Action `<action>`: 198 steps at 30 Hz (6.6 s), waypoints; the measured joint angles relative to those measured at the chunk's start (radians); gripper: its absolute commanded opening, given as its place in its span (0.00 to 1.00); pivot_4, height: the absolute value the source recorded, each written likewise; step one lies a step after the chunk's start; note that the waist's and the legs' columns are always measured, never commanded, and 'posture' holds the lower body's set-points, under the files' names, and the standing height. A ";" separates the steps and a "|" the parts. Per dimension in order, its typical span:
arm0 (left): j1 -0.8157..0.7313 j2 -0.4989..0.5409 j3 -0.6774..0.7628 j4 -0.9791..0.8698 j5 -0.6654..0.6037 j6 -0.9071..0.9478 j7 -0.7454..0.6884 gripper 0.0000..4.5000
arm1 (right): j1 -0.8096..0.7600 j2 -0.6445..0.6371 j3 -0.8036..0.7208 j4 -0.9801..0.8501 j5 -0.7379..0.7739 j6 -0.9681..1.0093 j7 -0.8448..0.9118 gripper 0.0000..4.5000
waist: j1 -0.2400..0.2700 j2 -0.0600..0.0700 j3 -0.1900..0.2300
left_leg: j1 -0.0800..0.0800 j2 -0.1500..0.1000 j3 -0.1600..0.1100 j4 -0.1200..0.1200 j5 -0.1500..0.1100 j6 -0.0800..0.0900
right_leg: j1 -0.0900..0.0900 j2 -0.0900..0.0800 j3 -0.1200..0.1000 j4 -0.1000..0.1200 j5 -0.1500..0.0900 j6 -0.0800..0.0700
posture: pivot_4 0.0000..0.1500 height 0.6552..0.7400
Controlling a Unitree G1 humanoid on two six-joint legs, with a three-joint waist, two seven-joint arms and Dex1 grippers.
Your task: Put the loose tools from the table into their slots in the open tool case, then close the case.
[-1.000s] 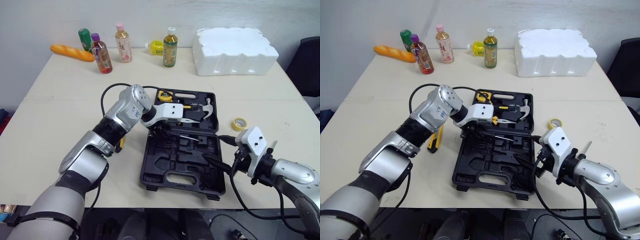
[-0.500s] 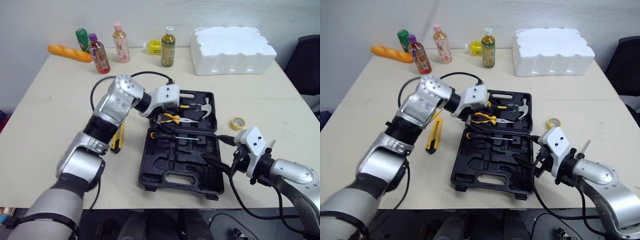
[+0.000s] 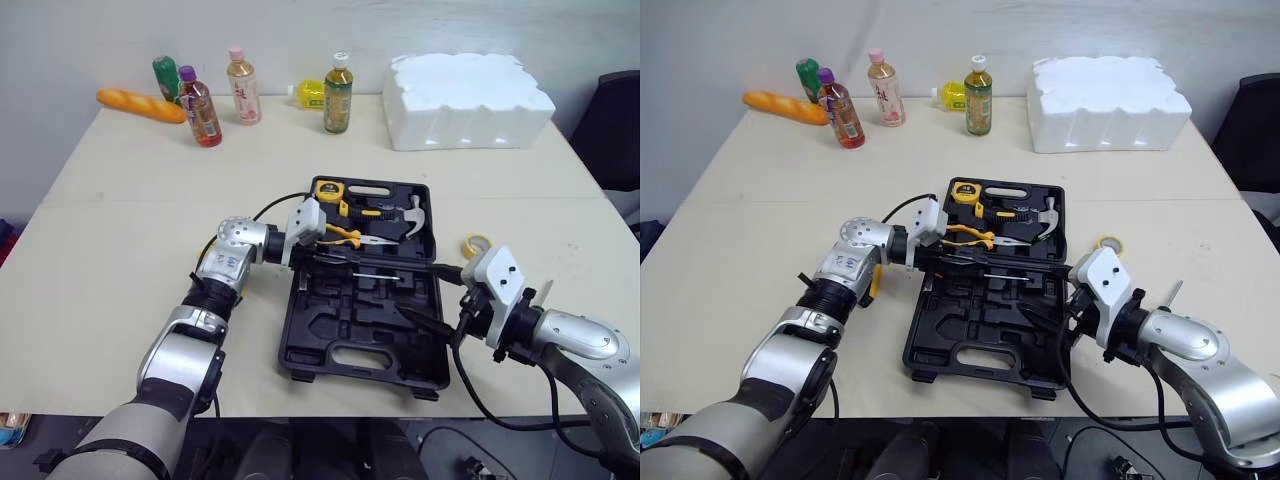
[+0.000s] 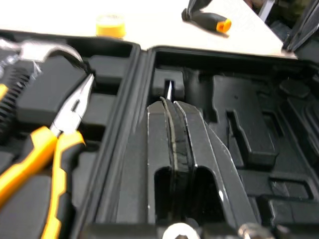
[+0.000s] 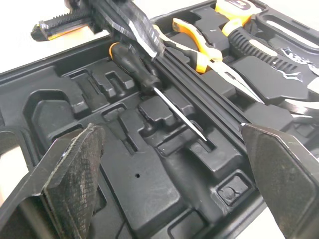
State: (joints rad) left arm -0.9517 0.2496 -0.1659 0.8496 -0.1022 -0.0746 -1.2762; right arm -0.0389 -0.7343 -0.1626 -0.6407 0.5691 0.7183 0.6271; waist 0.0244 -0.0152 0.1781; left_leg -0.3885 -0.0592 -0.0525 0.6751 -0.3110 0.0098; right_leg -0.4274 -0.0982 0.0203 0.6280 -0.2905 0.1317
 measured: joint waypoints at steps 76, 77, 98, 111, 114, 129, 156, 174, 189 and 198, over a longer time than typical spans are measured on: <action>0.728 0.686 0.663 -0.367 -0.231 0.486 0.297 0.97 | 0.709 -0.053 -0.962 0.418 -0.002 -0.185 0.345 1.00 | 0.000 0.004 -0.003 | 0.021 0.014 0.001 -0.018 -0.013 0.002 | 0.018 -0.002 0.009 -0.018 -0.002 -0.011 | 1.00 0.98; 0.728 0.686 0.662 -0.368 -0.231 0.485 0.300 0.97 | 0.700 -0.055 -0.954 0.420 -0.005 -0.190 0.344 1.00 | -0.001 0.004 -0.003 | 0.021 0.013 0.001 -0.019 -0.013 0.001 | 0.018 -0.002 0.009 -0.018 -0.002 -0.011 | 1.00 0.98; 0.564 0.717 0.347 -1.062 -0.588 0.741 -0.103 0.97 | 0.488 0.202 -0.724 -0.194 0.275 0.323 -0.350 1.00 | -0.008 0.005 -0.003 | 0.020 0.017 0.001 -0.026 -0.012 -0.005 | 0.014 0.003 0.009 -0.020 -0.003 -0.013 | 1.00 0.98; 0.441 0.669 0.281 -1.027 -0.639 0.736 -0.143 0.97 | 0.278 0.364 -0.424 -0.170 0.166 0.401 -0.716 1.00 | -0.030 0.005 -0.003 | 0.021 0.016 0.002 -0.025 -0.009 -0.005 | 0.013 0.005 0.010 -0.016 -0.003 -0.013 | 1.00 0.98; 0.441 0.666 0.281 -1.026 -0.638 0.711 -0.146 0.97 | 0.241 0.378 -0.323 -0.121 0.093 0.399 -0.765 1.00 | -0.029 0.006 -0.003 | 0.020 0.016 0.002 -0.025 -0.009 -0.005 | 0.012 0.005 0.010 -0.015 -0.003 -0.013 | 1.00 0.98; 0.447 0.643 0.277 -1.021 -0.617 0.656 -0.135 1.00 | 0.217 0.470 -0.330 -0.090 -0.061 0.307 -0.818 0.24 | -0.029 0.006 -0.003 | 0.020 0.015 0.002 -0.025 -0.009 -0.005 | 0.012 0.005 0.010 -0.015 -0.003 -0.012 | 1.00 0.98; 0.584 0.755 0.278 -1.000 -0.479 0.526 -0.174 1.00 | -0.458 -0.336 0.340 0.331 -0.101 -0.064 0.561 0.24 | -0.047 0.007 0.002 | 0.011 0.020 0.007 -0.016 -0.010 -0.008 | 0.003 0.009 0.012 -0.014 -0.003 -0.013 | 1.00 0.98; 0.607 0.756 0.286 -1.036 -0.481 0.533 -0.116 1.00 | -0.646 -0.136 0.552 0.482 -0.329 -0.058 0.581 0.24 | -0.049 0.007 0.002 | 0.003 0.018 0.007 -0.009 -0.009 -0.009 | -0.005 0.006 0.009 -0.005 -0.003 -0.013 | 1.00 0.98; 0.574 0.750 0.281 -1.035 -0.487 0.546 -0.113 1.00 | -0.580 -0.062 0.384 0.392 -0.276 -0.012 0.508 0.98 | -0.049 0.005 0.001 | 0.003 0.018 0.007 -0.010 -0.009 -0.009 | -0.005 0.007 0.009 -0.002 -0.003 -0.013 | 1.00 0.98; 0.561 0.745 0.280 -1.029 -0.488 0.548 -0.115 1.00 | -0.479 0.090 0.329 0.506 -0.231 -0.199 0.479 0.14 | -0.052 0.005 0.001 | 0.003 0.018 0.008 -0.009 -0.008 -0.009 | -0.006 0.008 0.009 0.000 -0.002 -0.012 | 1.00 0.98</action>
State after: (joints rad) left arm -0.3906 0.9944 0.1144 -0.1792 -0.5899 0.4735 -1.3911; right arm -0.5179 -0.6442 0.1663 -0.1352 0.3377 0.5191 1.1064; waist -0.0275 -0.0101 0.1789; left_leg -0.3852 -0.0413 -0.0441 0.6662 -0.3194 0.0009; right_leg -0.4330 -0.0907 0.0289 0.6278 -0.2926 0.1201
